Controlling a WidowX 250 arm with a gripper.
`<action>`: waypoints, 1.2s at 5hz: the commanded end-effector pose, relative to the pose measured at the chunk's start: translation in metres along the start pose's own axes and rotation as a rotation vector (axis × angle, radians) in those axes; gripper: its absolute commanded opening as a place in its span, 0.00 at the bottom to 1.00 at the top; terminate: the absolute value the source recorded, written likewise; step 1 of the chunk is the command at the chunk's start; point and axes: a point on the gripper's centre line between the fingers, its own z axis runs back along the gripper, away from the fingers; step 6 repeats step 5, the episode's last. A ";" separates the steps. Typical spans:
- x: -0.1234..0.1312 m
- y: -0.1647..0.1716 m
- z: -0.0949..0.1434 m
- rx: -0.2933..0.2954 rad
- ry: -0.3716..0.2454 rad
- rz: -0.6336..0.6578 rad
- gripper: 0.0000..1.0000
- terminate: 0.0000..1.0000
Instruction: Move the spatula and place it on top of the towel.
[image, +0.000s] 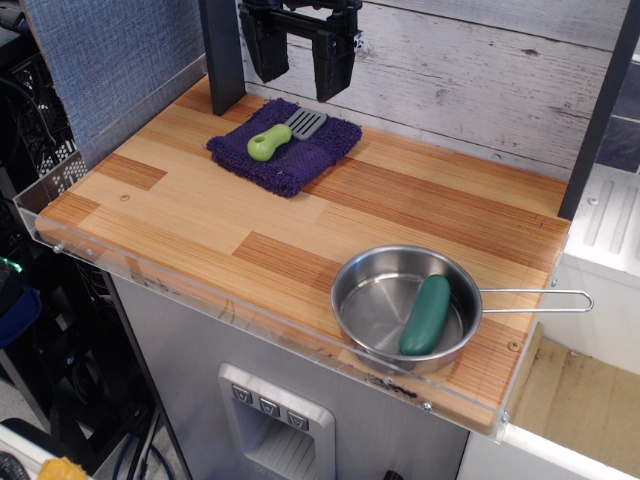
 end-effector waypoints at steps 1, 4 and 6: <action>0.001 0.002 0.027 0.026 -0.068 -0.006 1.00 0.00; 0.001 0.002 0.027 0.026 -0.068 -0.006 1.00 0.00; 0.001 0.002 0.027 0.026 -0.068 -0.006 1.00 1.00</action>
